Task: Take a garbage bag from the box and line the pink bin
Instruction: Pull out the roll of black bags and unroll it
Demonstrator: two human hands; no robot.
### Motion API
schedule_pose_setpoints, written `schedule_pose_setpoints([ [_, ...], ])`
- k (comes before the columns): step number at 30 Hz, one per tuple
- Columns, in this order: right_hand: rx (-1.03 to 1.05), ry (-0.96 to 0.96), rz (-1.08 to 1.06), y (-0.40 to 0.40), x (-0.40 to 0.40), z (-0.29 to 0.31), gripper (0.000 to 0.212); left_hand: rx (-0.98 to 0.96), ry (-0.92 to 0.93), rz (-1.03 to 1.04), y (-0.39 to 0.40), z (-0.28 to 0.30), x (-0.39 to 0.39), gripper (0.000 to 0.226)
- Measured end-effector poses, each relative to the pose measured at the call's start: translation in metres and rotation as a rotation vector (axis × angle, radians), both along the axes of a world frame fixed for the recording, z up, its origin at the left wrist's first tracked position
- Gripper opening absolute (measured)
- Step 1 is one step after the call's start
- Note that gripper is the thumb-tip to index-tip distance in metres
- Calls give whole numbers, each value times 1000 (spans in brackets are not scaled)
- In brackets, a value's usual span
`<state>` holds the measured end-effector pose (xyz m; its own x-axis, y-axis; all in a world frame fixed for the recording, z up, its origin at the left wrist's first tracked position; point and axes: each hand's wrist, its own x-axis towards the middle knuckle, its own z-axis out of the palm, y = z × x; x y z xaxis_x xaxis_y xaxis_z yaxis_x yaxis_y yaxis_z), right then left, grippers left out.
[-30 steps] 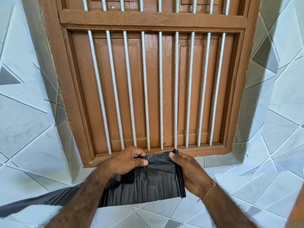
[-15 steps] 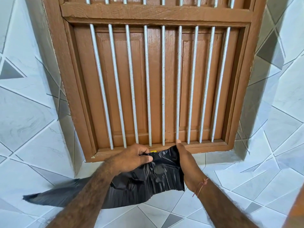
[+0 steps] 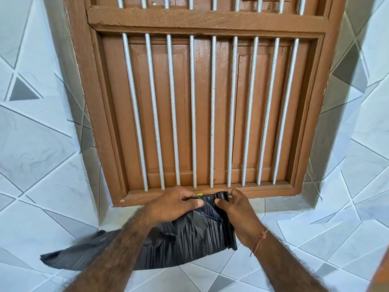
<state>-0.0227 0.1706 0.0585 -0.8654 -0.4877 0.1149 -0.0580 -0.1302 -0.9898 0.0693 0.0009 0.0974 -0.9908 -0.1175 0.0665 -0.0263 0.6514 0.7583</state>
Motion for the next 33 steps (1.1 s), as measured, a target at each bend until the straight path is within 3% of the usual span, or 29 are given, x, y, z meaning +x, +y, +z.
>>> schedule_pose_setpoints([
  [4, -68, -31, 64, -3, 1, -1, 17, -18, 37, 9, 6, -7, -3, 27],
  [8, -128, -109, 99, -7, 5, -2, 22, -53, 84, -26, 15, -9, -4, 44],
  [11, -137, -94, 33, -12, 6, -3, 11, -46, 116, 10, 19, -14, -4, 34],
  [16, -34, 136, -103, -16, 6, -9, 13, -61, 201, 122, 21, -28, -6, 34],
  [21, -19, 49, 25, -15, 3, -14, 12, -39, 156, 137, 12, -31, -5, 41],
  [29, 14, 71, -141, -24, 5, -22, 17, -140, 300, 281, 31, -53, -3, 41],
  [33, 31, 52, -131, -30, 6, -33, 15, -80, 366, 355, 36, -69, -3, 34],
])
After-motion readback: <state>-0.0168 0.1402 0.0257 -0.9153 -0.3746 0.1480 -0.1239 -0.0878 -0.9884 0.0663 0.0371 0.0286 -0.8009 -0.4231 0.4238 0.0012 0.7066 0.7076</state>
